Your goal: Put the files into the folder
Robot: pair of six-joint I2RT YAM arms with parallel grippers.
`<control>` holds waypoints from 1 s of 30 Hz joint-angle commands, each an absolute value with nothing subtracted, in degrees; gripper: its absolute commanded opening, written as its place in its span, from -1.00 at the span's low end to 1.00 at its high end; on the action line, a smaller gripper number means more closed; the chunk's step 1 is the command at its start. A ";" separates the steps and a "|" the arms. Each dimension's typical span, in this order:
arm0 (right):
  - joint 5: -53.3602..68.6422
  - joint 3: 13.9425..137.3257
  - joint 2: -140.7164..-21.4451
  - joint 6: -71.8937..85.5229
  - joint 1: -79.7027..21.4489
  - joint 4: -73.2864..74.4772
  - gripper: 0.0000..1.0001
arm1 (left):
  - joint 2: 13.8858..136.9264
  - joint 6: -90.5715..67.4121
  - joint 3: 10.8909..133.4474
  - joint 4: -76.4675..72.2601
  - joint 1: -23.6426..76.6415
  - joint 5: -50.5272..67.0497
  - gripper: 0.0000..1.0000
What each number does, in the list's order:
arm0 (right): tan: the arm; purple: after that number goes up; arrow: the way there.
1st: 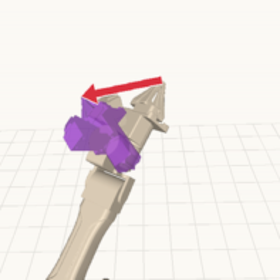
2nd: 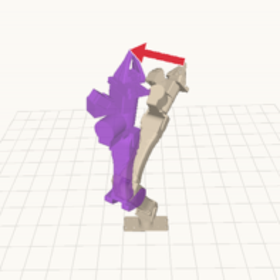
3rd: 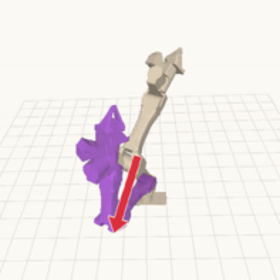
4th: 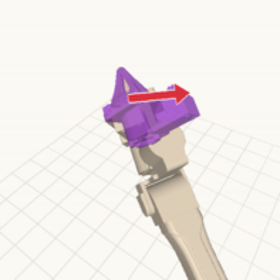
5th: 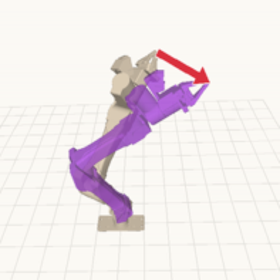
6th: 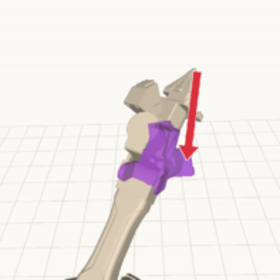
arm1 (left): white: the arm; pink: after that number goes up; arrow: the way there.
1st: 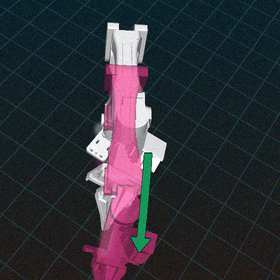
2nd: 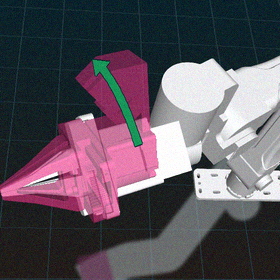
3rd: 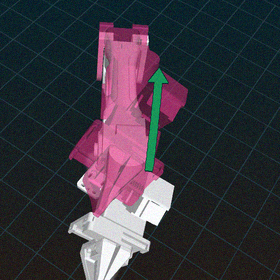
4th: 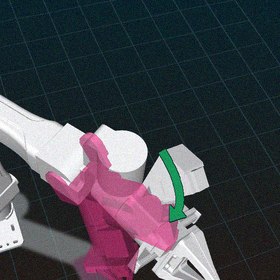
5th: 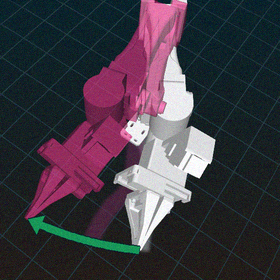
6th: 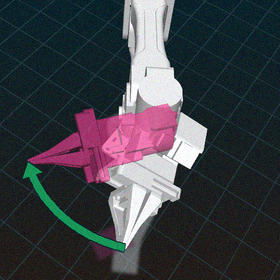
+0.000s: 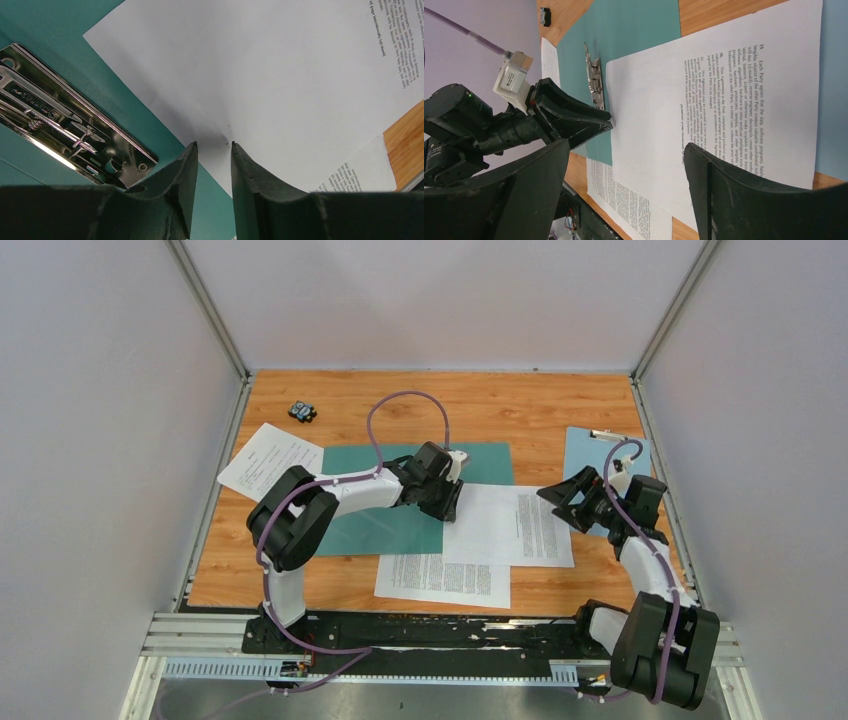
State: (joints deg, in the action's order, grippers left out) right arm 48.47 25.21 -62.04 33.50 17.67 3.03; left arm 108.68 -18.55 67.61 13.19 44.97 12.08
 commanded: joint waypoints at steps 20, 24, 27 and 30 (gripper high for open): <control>8.56 24.92 -42.30 46.40 17.44 46.28 0.75 | 108.00 -17.25 66.67 14.82 45.18 10.35 -0.23; 8.97 22.86 -43.01 47.50 17.40 46.23 0.74 | 108.00 -17.77 66.54 14.46 45.18 10.84 -0.24; 11.03 21.43 -43.79 48.04 17.37 45.02 0.72 | 107.93 -18.24 66.43 14.05 45.19 11.26 -0.24; 16.02 18.36 -43.68 48.95 17.40 39.54 0.70 | 107.84 -18.73 65.95 13.15 45.19 11.80 -0.24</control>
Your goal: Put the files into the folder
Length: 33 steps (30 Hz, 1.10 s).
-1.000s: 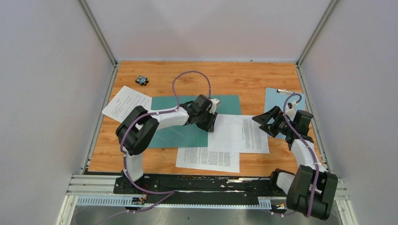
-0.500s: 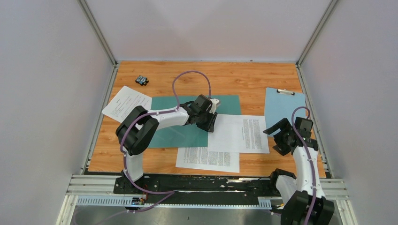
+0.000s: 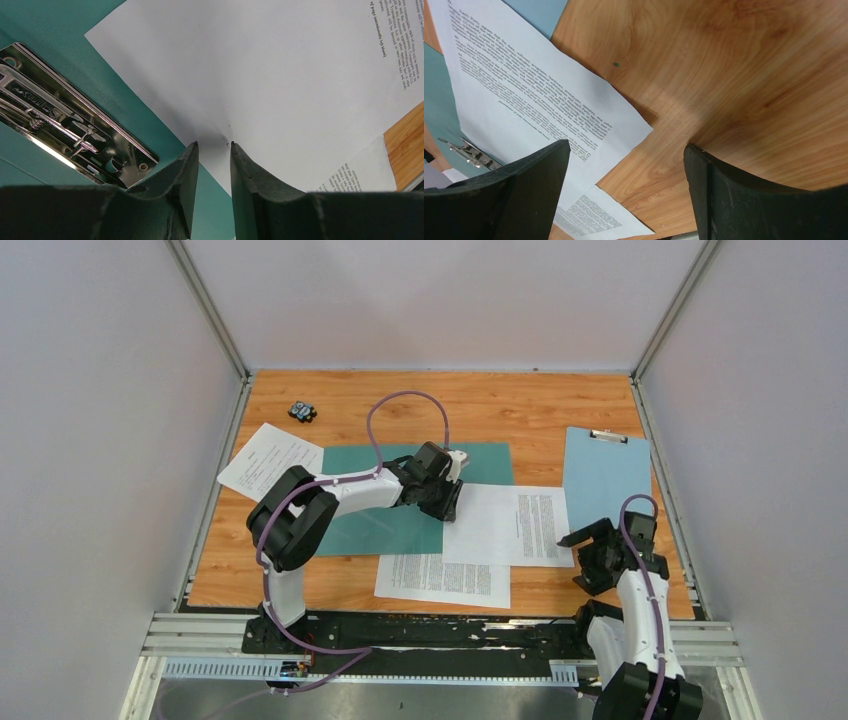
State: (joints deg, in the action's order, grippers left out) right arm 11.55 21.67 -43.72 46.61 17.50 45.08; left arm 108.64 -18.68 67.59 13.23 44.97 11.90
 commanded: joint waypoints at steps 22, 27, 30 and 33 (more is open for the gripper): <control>26.69 3.62 -24.29 56.93 17.25 13.76 0.62 | 107.59 -19.62 64.52 12.05 45.62 12.12 -0.27; 24.88 4.72 -30.16 57.91 16.09 13.47 0.56 | 107.41 -19.77 64.08 11.99 45.71 12.00 -0.27; 22.65 5.96 -32.87 58.54 14.90 15.28 0.56 | 107.24 -19.86 64.07 12.01 45.70 12.04 -0.27; 20.98 5.19 -35.67 60.15 12.84 11.80 0.56 | 107.09 -19.86 64.10 12.02 45.86 12.03 -0.28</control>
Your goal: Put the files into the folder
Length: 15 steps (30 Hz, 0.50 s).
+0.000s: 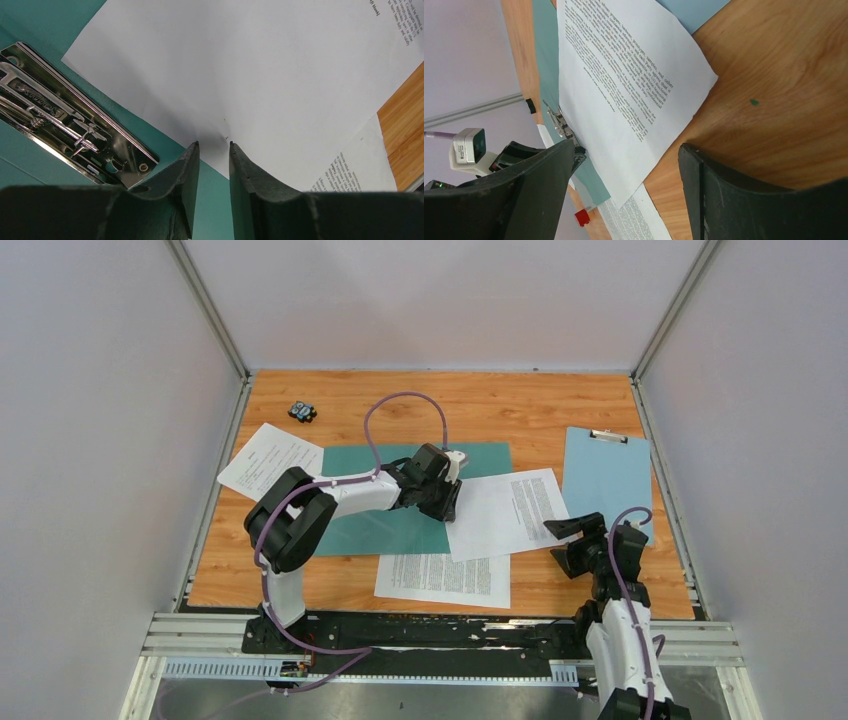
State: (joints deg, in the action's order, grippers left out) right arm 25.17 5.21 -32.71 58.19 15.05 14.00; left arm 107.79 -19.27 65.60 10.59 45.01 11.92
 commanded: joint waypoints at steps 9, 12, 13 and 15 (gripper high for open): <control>17.30 2.45 -40.01 62.89 6.42 -8.21 0.58 | 107.54 -19.60 64.19 11.98 46.40 12.25 -0.29; 14.84 3.04 -40.09 62.51 4.02 -11.07 0.59 | 107.67 -19.68 64.25 11.79 46.57 12.53 -0.30; 14.12 3.21 -40.39 62.78 3.18 -11.48 0.59 | 107.74 -19.76 64.31 11.72 46.66 12.63 -0.30; 12.26 3.57 -41.61 63.06 1.50 -11.92 0.59 | 107.82 -19.90 64.46 11.59 46.90 12.81 -0.31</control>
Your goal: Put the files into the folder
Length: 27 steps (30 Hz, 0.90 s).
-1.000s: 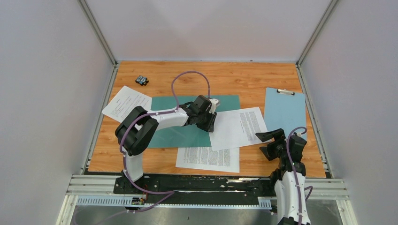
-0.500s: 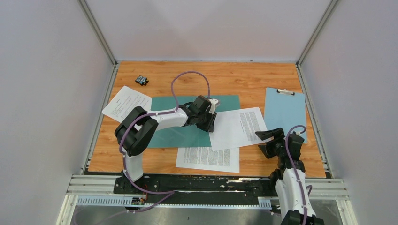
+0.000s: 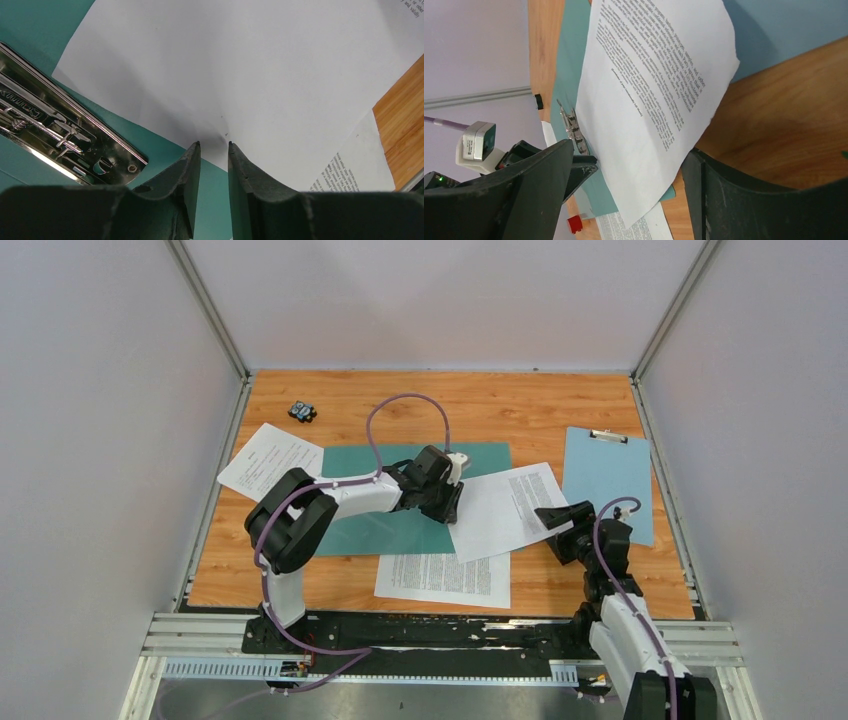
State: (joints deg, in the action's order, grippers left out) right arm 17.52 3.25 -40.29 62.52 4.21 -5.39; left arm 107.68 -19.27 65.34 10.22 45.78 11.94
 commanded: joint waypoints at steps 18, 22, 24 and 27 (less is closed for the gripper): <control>8.19 12.70 -47.48 53.17 -1.77 -3.58 -1.00 | 100.45 -19.39 68.79 18.49 48.25 8.85 0.12; 11.31 18.61 -45.19 43.53 -1.78 1.32 -1.00 | 95.47 -17.25 73.77 25.18 48.00 2.22 0.30; 13.46 22.64 -45.17 38.87 -1.81 4.30 -1.00 | 93.01 -16.71 75.89 27.61 47.55 0.18 0.39; 17.75 29.38 -46.77 32.06 -1.81 8.65 -1.00 | 89.59 -15.82 77.44 30.35 45.83 -2.27 0.48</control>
